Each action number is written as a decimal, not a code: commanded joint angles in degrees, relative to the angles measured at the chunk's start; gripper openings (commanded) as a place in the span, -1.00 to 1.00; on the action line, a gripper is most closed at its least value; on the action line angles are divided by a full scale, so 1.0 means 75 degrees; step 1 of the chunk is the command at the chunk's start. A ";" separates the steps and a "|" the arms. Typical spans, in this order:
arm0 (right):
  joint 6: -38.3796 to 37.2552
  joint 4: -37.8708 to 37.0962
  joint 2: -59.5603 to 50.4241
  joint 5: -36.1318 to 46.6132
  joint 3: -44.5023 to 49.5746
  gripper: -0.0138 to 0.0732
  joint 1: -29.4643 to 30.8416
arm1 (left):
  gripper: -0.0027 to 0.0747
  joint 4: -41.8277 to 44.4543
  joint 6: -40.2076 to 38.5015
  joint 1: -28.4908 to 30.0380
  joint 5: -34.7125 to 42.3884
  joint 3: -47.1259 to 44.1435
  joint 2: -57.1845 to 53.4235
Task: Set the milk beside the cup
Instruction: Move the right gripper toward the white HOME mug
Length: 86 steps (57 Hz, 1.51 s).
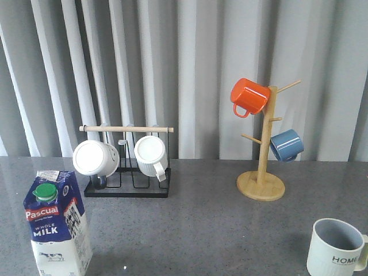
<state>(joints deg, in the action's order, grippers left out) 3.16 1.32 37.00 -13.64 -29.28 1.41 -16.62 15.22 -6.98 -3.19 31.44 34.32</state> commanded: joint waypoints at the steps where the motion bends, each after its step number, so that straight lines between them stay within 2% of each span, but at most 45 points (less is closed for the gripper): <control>1: -0.0107 0.0259 0.0135 0.0758 -0.0259 -0.70 -0.0010 | -0.95 -0.0088 -0.0009 -0.0064 0.0500 0.0254 0.0063; 21: -0.0074 -0.0030 0.0157 0.1117 -0.0065 -0.68 0.0009 | -0.92 -0.0088 -0.0001 -0.0064 0.0318 0.0254 0.0063; 40: -0.0011 -0.0176 0.0157 0.3551 0.1711 -0.67 0.0009 | -0.90 -0.0064 0.0080 -0.0066 0.1484 -0.1109 0.0063; 51: 0.1145 0.0009 0.0157 0.4559 0.2234 -0.65 0.0009 | -0.80 -0.0064 0.0080 -0.0066 0.2370 -0.1769 0.0063; 59: 0.2039 0.0938 0.0157 0.4514 0.2234 -0.57 0.0009 | -0.57 -0.0064 0.0080 -0.0066 0.2351 -0.1827 0.0063; 67: 0.3133 0.2231 0.0157 0.4522 0.2234 -0.35 0.0009 | -0.14 -0.0071 0.0080 -0.0066 0.2206 -0.1827 0.0063; 77: 0.4299 0.4012 0.0157 0.4850 0.2234 0.10 0.0009 | 0.41 -0.0086 0.0080 -0.0066 0.2138 -0.1880 0.0063; 81: 0.4673 0.4654 0.0157 0.5001 0.2234 0.30 0.0009 | 0.54 -0.0086 0.0080 -0.0066 0.2138 -0.1880 0.0063; 86: 0.5173 0.5330 0.0157 0.5104 0.2234 0.54 0.0009 | 0.60 -0.0086 0.0073 -0.0066 0.2138 -0.1880 0.0063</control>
<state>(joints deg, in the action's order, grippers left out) 37.53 36.18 37.85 19.63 -10.92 1.41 -16.83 15.84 -7.18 9.00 15.95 34.55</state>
